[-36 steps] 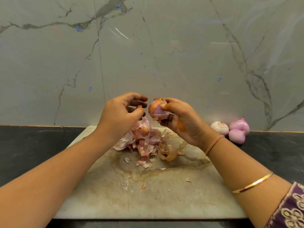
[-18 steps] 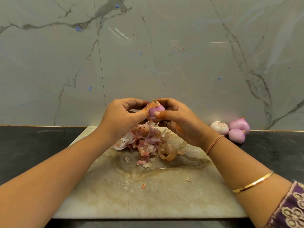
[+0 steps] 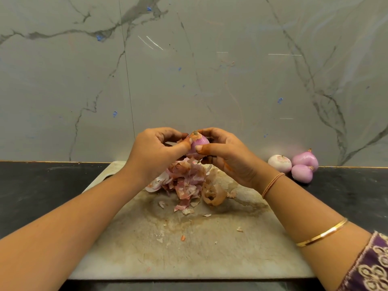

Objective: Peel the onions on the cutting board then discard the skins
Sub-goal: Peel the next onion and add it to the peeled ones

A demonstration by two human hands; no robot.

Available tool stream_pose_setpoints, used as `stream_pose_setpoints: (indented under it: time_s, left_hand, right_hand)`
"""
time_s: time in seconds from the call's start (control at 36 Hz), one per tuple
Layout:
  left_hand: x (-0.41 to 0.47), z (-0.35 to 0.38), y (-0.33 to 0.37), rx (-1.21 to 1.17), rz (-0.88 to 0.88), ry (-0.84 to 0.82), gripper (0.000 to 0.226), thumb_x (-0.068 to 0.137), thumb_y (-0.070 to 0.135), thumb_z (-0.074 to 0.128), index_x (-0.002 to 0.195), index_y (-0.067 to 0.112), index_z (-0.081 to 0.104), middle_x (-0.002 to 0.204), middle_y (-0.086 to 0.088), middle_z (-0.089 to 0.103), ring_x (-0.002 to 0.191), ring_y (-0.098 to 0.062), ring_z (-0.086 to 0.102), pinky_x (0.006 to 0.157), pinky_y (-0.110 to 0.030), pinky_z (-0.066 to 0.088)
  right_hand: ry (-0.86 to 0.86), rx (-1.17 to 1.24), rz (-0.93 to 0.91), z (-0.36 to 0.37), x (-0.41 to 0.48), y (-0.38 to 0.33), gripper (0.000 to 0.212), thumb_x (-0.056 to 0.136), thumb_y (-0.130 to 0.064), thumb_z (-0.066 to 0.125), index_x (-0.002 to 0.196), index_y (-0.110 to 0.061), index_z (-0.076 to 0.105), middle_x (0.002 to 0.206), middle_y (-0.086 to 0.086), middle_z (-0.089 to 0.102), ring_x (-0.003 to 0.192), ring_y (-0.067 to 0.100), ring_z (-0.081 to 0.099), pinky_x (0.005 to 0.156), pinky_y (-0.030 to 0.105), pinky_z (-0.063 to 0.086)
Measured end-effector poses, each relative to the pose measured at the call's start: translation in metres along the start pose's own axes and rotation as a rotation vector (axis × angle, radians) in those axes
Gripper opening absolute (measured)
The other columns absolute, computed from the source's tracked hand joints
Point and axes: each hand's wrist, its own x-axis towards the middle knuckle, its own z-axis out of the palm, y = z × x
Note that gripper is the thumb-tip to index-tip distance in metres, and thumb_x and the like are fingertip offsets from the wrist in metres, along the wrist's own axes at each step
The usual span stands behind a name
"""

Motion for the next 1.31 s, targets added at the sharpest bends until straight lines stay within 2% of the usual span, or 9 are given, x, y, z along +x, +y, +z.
stream_pose_setpoints:
  time_s: [0.08, 0.28, 0.44, 0.58, 0.72, 0.86, 1.0, 1.19, 1.31]
  left_hand:
    - [0.0005, 0.0008, -0.0012, 0.011, -0.007, -0.004, 0.007, 0.079, 0.020, 0.073, 0.079, 0.027, 0.070, 0.074, 0.006, 0.072, 0.068, -0.013, 0.070, 0.066, -0.028, 0.059]
    - [0.0012, 0.0002, -0.0012, 0.025, 0.013, 0.039, 0.023, 0.084, 0.007, 0.066, 0.073, 0.027, 0.069, 0.060, 0.016, 0.068, 0.059, -0.004, 0.067, 0.055, -0.015, 0.053]
    - [0.0003, 0.0005, -0.0008, -0.011, -0.011, 0.006, 0.007, 0.082, 0.017, 0.071, 0.079, 0.024, 0.071, 0.074, 0.004, 0.072, 0.068, -0.014, 0.070, 0.065, -0.027, 0.059]
    - [0.0009, 0.0006, -0.0005, -0.007, -0.013, 0.002, 0.012, 0.081, 0.015, 0.070, 0.076, 0.026, 0.070, 0.071, 0.006, 0.072, 0.069, -0.014, 0.070, 0.066, -0.029, 0.059]
    - [0.0018, -0.0009, -0.0028, 0.030, 0.003, 0.056, 0.024, 0.083, 0.005, 0.067, 0.071, 0.025, 0.069, 0.062, 0.011, 0.069, 0.062, -0.011, 0.068, 0.062, -0.027, 0.059]
    - [-0.0012, 0.0011, 0.0013, -0.020, 0.000, 0.011, 0.018, 0.084, 0.009, 0.066, 0.076, 0.024, 0.069, 0.063, 0.014, 0.069, 0.061, -0.003, 0.067, 0.056, -0.015, 0.053]
    - [-0.0015, 0.0004, 0.0011, -0.024, -0.014, -0.013, 0.010, 0.081, 0.015, 0.071, 0.078, 0.025, 0.070, 0.070, 0.008, 0.072, 0.065, -0.006, 0.069, 0.062, -0.021, 0.057]
    - [-0.0004, 0.0006, -0.0002, 0.020, -0.037, -0.014, 0.014, 0.078, 0.016, 0.073, 0.075, 0.029, 0.070, 0.070, 0.011, 0.072, 0.069, -0.009, 0.069, 0.073, -0.034, 0.060]
    - [-0.0006, 0.0013, -0.0009, 0.040, -0.036, -0.006, 0.013, 0.077, 0.017, 0.073, 0.077, 0.029, 0.071, 0.072, 0.010, 0.072, 0.070, -0.010, 0.069, 0.075, -0.037, 0.059]
  right_hand:
    - [0.007, -0.020, 0.004, 0.0004, 0.0000, 0.0002, 0.032, 0.089, -0.003, 0.060, 0.120, -0.008, 0.052, 0.118, 0.017, 0.058, 0.098, 0.025, 0.060, 0.072, 0.022, 0.051]
    - [-0.005, 0.020, 0.013, 0.0006, -0.0001, -0.0010, 0.032, 0.089, -0.001, 0.059, 0.119, -0.008, 0.052, 0.117, 0.016, 0.058, 0.095, 0.024, 0.062, 0.074, 0.022, 0.053]
    - [0.000, 0.003, 0.017, 0.0000, -0.0005, -0.0009, 0.031, 0.089, -0.002, 0.059, 0.119, -0.009, 0.053, 0.114, 0.014, 0.059, 0.096, 0.024, 0.062, 0.074, 0.022, 0.053]
    - [0.002, 0.004, 0.019, -0.0001, -0.0004, -0.0007, 0.032, 0.089, -0.001, 0.059, 0.120, -0.008, 0.053, 0.119, 0.018, 0.058, 0.098, 0.026, 0.061, 0.078, 0.026, 0.053]
    - [-0.014, 0.032, 0.012, 0.0012, 0.0000, -0.0010, 0.030, 0.088, 0.000, 0.060, 0.117, -0.008, 0.054, 0.114, 0.015, 0.060, 0.096, 0.026, 0.062, 0.082, 0.030, 0.053]
    - [0.011, 0.031, 0.016, 0.0002, 0.0008, 0.0001, 0.032, 0.090, -0.002, 0.058, 0.121, -0.006, 0.052, 0.111, 0.013, 0.060, 0.097, 0.025, 0.061, 0.084, 0.032, 0.052]
    - [0.016, 0.004, 0.018, -0.0005, 0.0009, 0.0005, 0.032, 0.091, -0.003, 0.058, 0.122, -0.006, 0.052, 0.114, 0.014, 0.059, 0.098, 0.025, 0.060, 0.085, 0.032, 0.052]
    - [0.027, -0.079, 0.000, -0.0009, 0.0009, 0.0021, 0.036, 0.090, -0.003, 0.060, 0.124, -0.006, 0.051, 0.123, 0.020, 0.057, 0.101, 0.028, 0.061, 0.081, 0.030, 0.053]
    - [0.026, -0.104, -0.010, 0.0004, 0.0008, 0.0025, 0.030, 0.087, -0.002, 0.064, 0.113, -0.014, 0.053, 0.122, 0.018, 0.057, 0.105, 0.031, 0.060, 0.073, 0.025, 0.049]
